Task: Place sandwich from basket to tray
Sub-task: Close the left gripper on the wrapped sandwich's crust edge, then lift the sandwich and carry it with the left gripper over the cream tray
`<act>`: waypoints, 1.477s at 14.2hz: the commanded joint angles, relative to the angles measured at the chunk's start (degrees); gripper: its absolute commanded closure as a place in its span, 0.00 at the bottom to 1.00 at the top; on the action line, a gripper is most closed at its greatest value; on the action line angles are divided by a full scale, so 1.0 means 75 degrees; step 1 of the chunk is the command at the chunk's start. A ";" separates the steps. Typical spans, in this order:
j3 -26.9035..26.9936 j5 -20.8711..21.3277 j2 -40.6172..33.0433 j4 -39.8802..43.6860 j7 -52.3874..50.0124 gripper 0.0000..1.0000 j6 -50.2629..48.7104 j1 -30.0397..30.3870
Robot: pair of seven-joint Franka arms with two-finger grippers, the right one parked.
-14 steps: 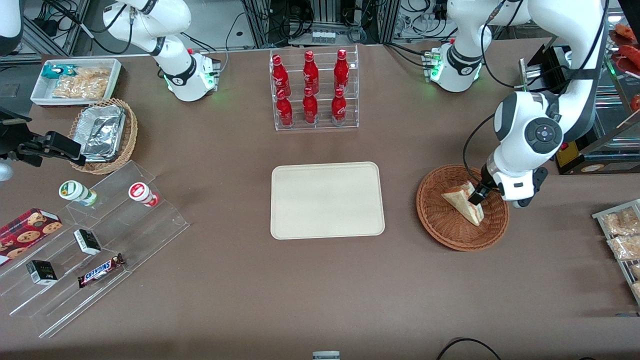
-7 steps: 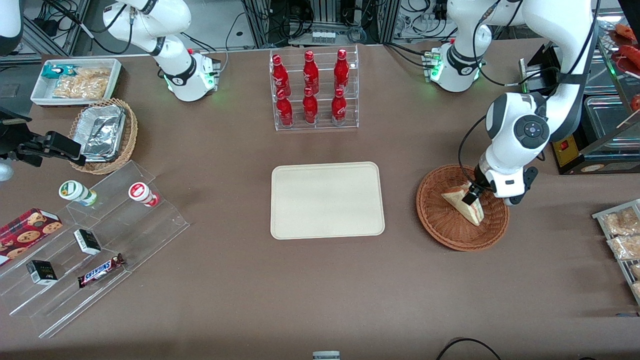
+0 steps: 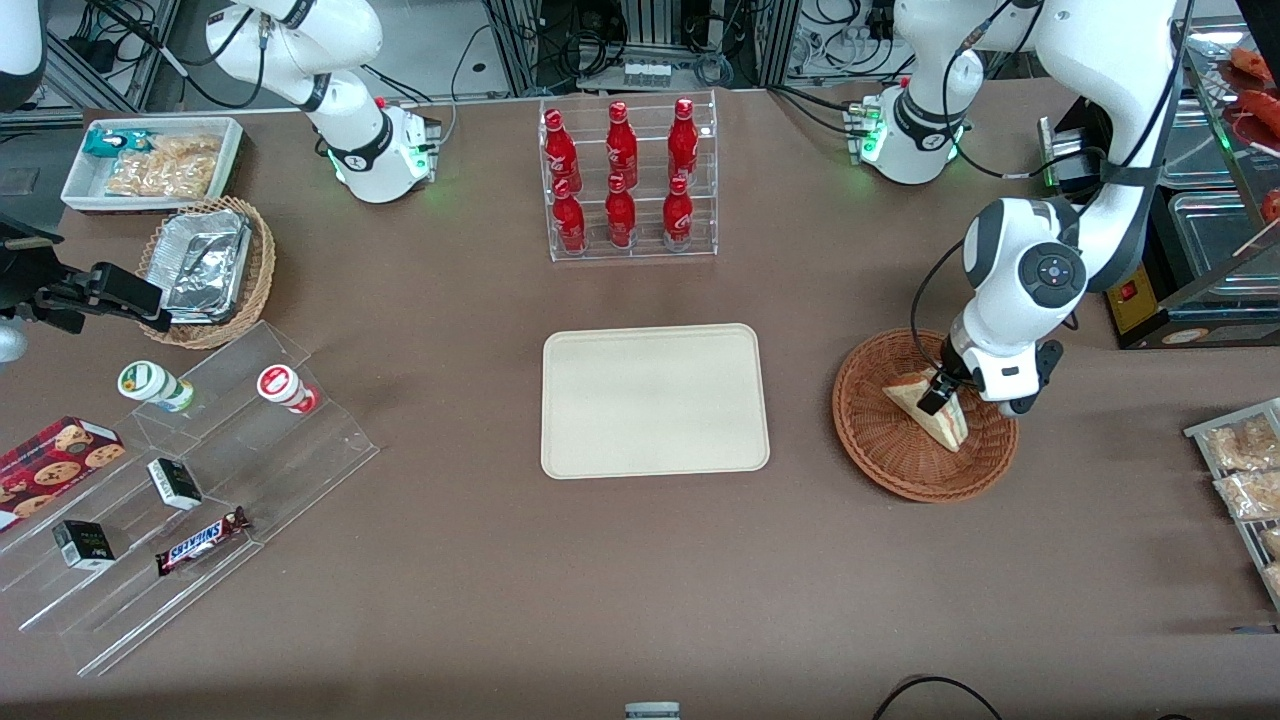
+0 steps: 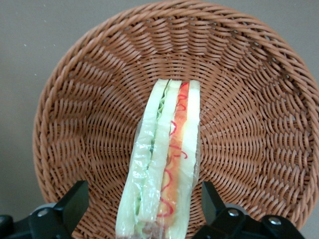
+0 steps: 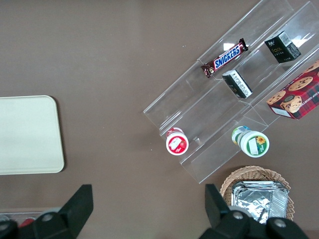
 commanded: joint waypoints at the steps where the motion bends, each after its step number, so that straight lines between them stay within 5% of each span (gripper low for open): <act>1: 0.0019 -0.0108 0.0211 -0.0040 -0.0135 0.14 0.0284 -0.0093; 3: 0.0019 -0.0108 0.0200 -0.0040 -0.0101 0.73 0.0250 -0.0093; 5: 0.0019 -0.0108 0.0200 -0.0040 -0.0065 0.94 0.0214 -0.0082; 12: 0.0019 -0.0108 0.0001 0.0929 0.1513 0.99 -0.1281 -0.0163; 16: -0.0005 -0.0108 0.0573 0.2569 0.3505 0.97 -0.2794 -0.0841; 21: -0.0016 -0.0097 0.1148 0.3486 0.3661 0.97 -0.3348 -0.1721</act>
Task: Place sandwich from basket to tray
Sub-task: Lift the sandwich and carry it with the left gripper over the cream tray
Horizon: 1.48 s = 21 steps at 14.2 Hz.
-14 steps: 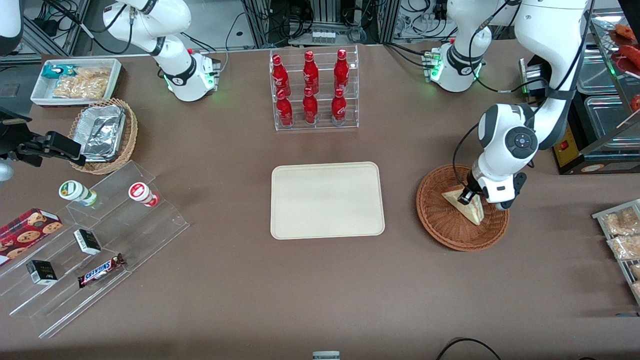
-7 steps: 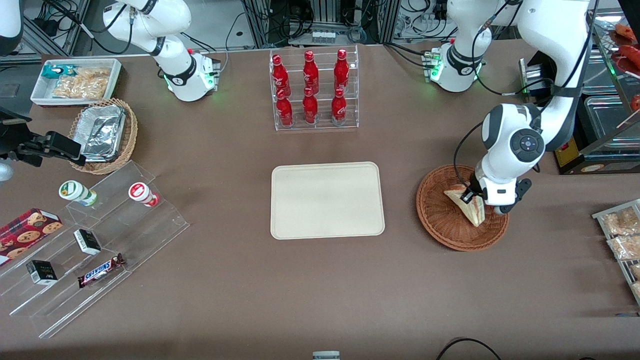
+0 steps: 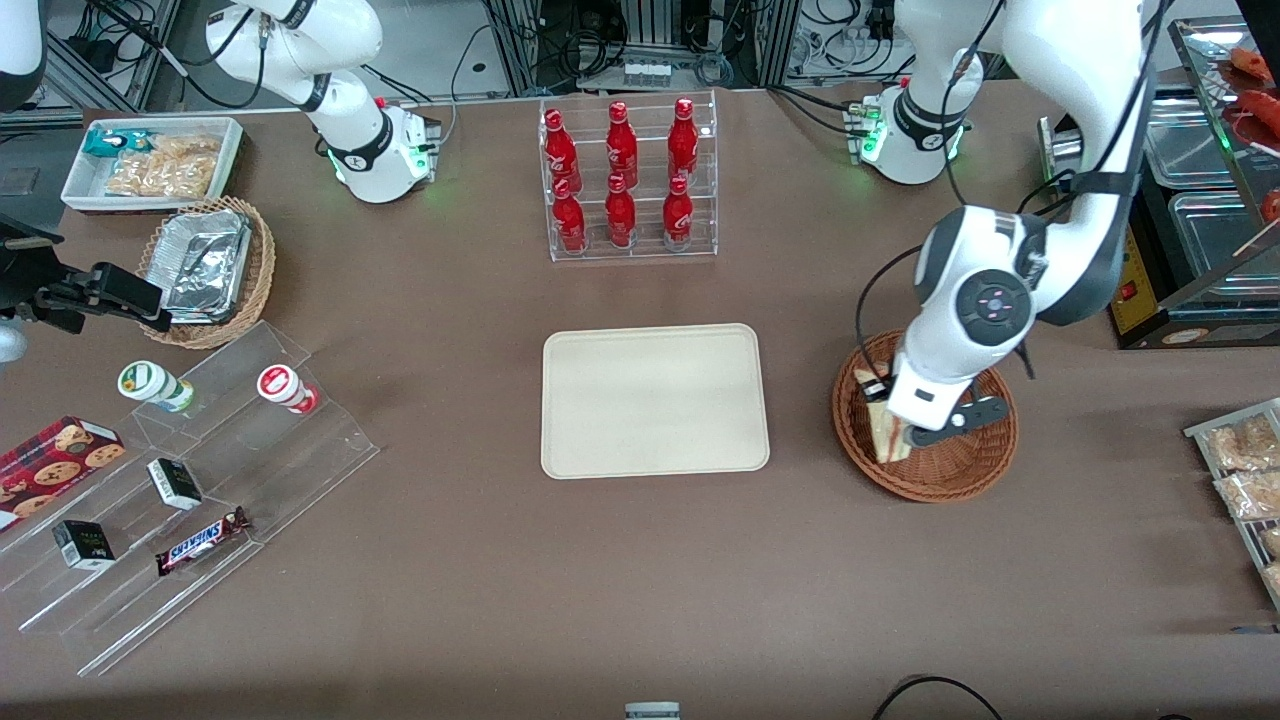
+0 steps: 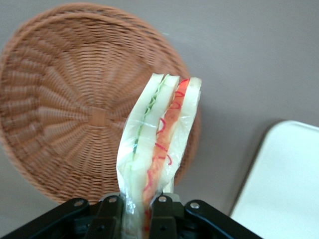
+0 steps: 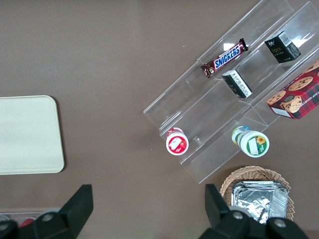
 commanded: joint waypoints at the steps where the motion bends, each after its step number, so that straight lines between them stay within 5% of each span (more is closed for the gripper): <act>1: 0.0064 -0.0067 0.0519 0.0722 0.0191 0.97 -0.0249 -0.0524; 7: 0.0052 -0.0220 0.1432 0.1777 -0.0207 0.99 -0.0226 -0.1696; 13: 0.0052 -0.0489 0.2920 0.3615 -0.2091 1.00 -0.0424 -0.2786; 16: 0.0052 -0.0489 0.3706 0.4717 -0.2959 1.00 -0.0857 -0.3045; 21: -0.0145 -0.0466 0.3978 0.4990 -0.2998 1.00 -0.0917 -0.3187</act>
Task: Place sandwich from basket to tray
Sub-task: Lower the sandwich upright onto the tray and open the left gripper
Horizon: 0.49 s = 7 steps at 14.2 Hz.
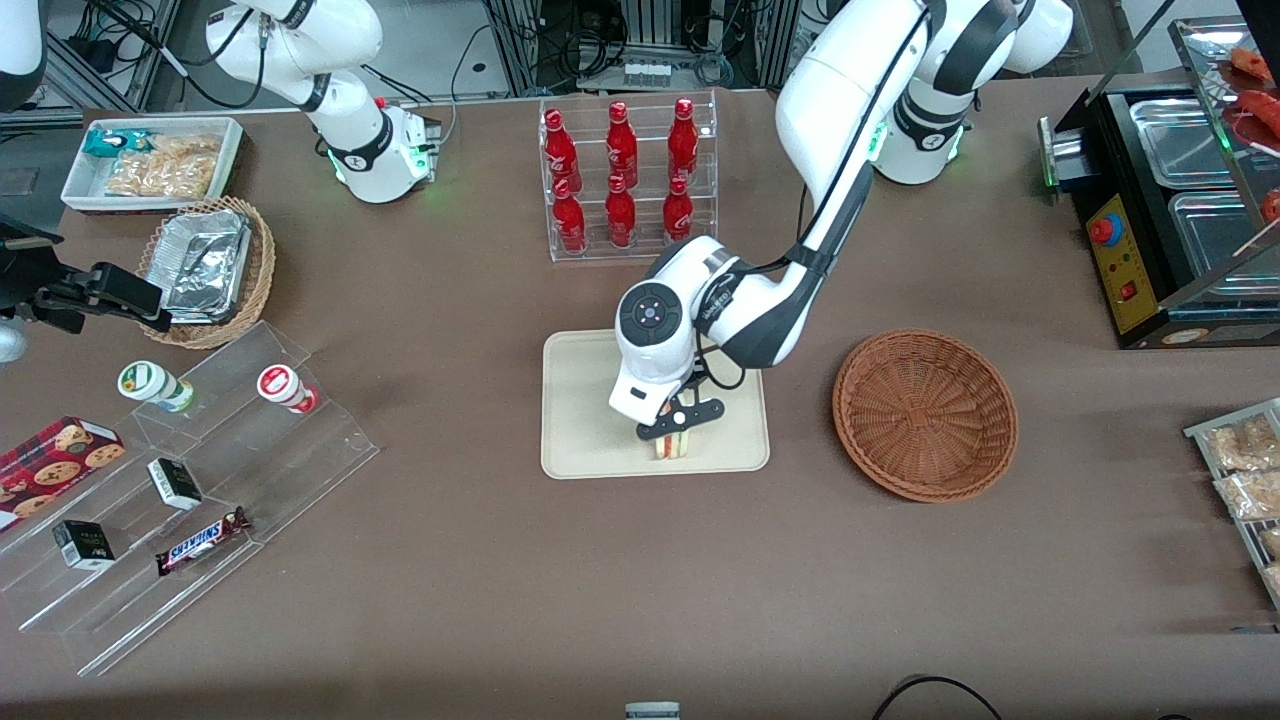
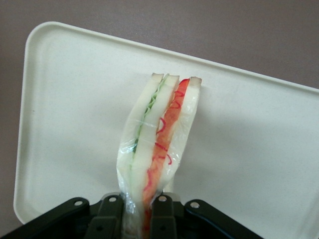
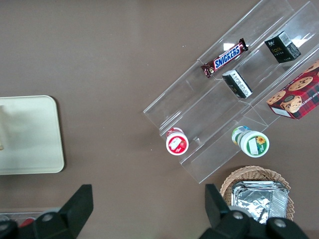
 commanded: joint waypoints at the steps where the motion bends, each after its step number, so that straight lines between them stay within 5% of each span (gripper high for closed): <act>1: -0.0102 -0.0068 0.0127 0.0350 0.0027 1.00 -0.0393 -0.0082; 7: -0.0325 -0.0068 0.0244 0.0303 0.0145 0.92 -0.0441 -0.0153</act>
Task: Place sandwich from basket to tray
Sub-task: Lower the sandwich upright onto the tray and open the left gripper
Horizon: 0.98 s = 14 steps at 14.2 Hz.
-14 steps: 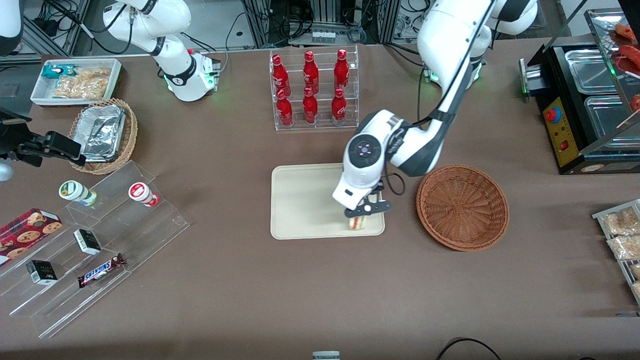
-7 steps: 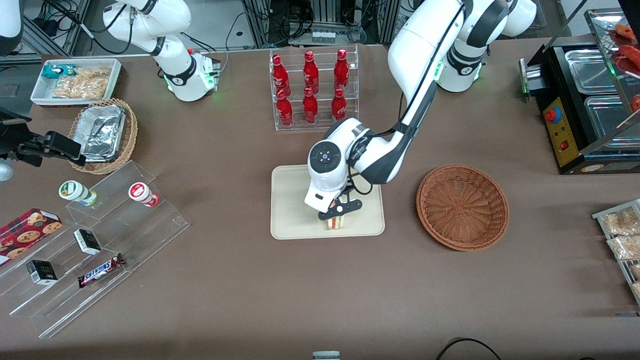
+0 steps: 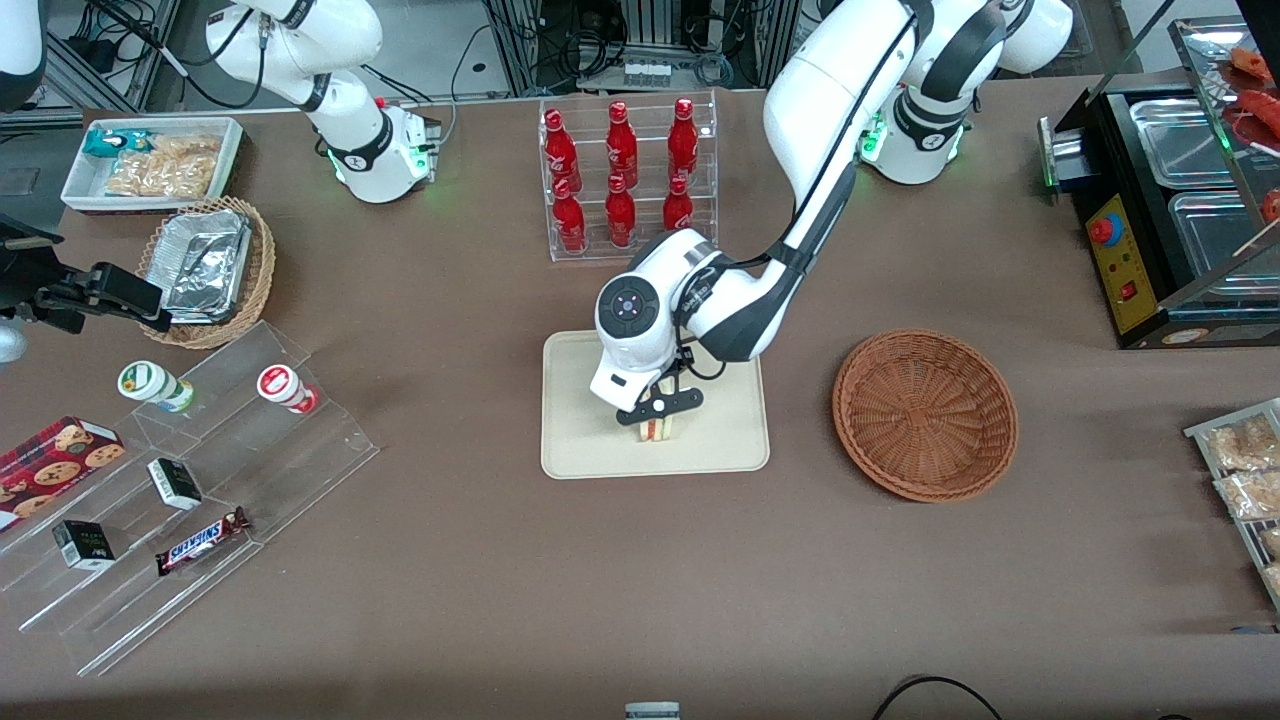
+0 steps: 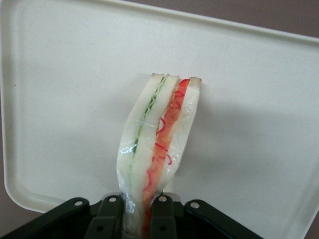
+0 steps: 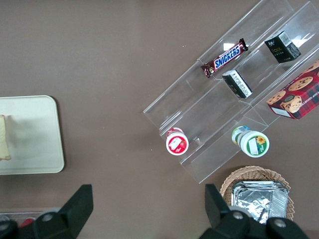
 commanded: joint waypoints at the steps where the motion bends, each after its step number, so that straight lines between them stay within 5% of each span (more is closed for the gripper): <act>1: 0.0033 -0.0068 0.0183 0.0200 0.0062 0.87 -0.0128 -0.0099; 3: 0.0033 -0.0057 0.0230 0.0200 0.0050 0.67 -0.0128 -0.0099; 4: 0.0033 -0.0056 0.0219 0.0200 0.0132 0.23 -0.0128 -0.0087; 5: 0.0044 -0.0068 0.0207 0.0200 0.0040 0.00 -0.0128 -0.0075; 14: 0.0196 0.0072 -0.1349 0.0259 0.0109 0.00 -0.0970 0.0252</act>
